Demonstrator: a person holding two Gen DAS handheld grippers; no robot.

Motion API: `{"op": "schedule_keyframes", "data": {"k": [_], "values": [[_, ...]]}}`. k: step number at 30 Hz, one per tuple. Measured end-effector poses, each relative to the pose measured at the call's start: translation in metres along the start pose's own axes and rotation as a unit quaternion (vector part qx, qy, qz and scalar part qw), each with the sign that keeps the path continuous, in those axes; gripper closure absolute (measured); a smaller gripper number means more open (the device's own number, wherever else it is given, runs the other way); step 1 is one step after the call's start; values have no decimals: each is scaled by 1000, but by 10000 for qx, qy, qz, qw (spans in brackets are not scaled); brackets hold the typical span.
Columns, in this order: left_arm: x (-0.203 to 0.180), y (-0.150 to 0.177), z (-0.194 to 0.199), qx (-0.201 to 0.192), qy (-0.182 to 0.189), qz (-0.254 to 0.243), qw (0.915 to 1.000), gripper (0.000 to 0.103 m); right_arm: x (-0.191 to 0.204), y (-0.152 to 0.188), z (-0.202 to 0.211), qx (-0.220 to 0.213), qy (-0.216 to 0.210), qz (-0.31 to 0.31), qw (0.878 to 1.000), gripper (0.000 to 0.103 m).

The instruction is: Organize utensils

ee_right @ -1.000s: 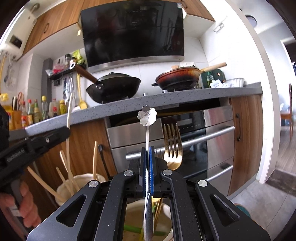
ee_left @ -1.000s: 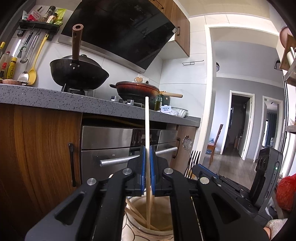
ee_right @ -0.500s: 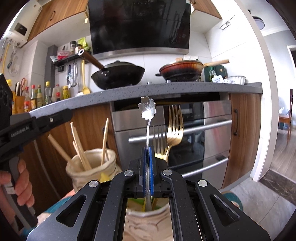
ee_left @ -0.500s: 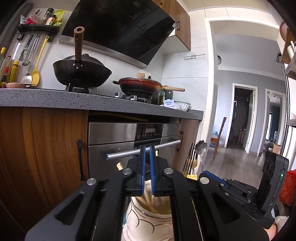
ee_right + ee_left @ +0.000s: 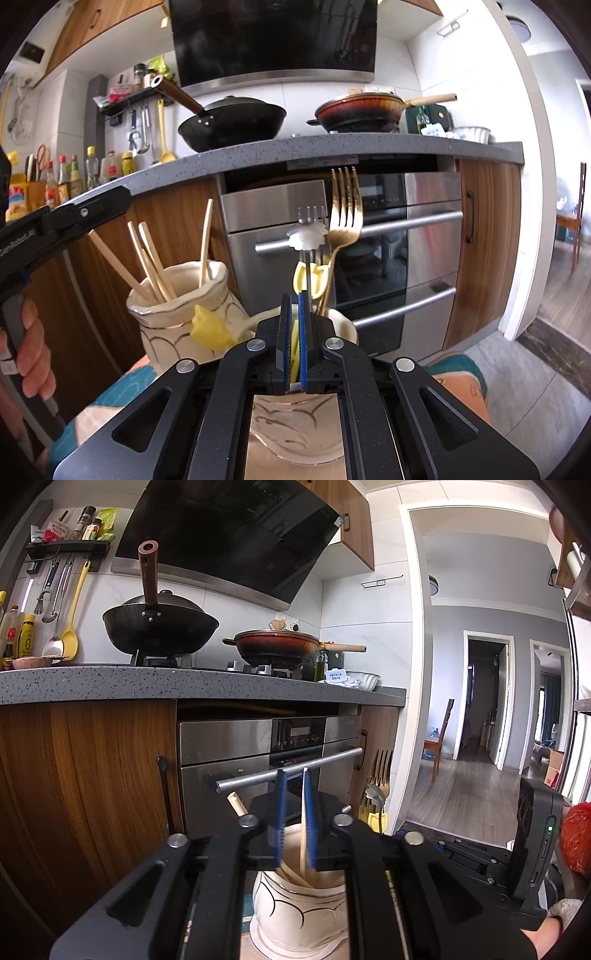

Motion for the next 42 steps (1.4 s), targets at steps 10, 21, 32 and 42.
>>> {"op": "schedule_keyframes", "data": {"k": [10, 21, 32, 42], "values": [[12, -4, 16, -144, -281, 153, 9994, 53, -4, -1, 15, -21, -104, -247, 9996, 54], [1, 42, 70, 462, -452, -92, 9979, 45, -2, 30, 59, 708, -170, -162, 9972, 51], [-15, 96, 102, 826, -677, -220, 9940, 19, 24, 46, 95, 535, -47, 724, 9959, 22], [-3, 95, 109, 578, -1110, -411, 9913, 6, 15, 39, 97, 220, 106, 830, 9963, 8]]}}
Point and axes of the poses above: each gripper's, at about its wrist camera, not at the fingertips, and z roughly against the way its jaws point, x to its left, y to its underside, the point moved 5 cm from there along -z, roughly the way its jaws point, and after that the axes turned 6 degrees about -x, right-handed, at the moved point
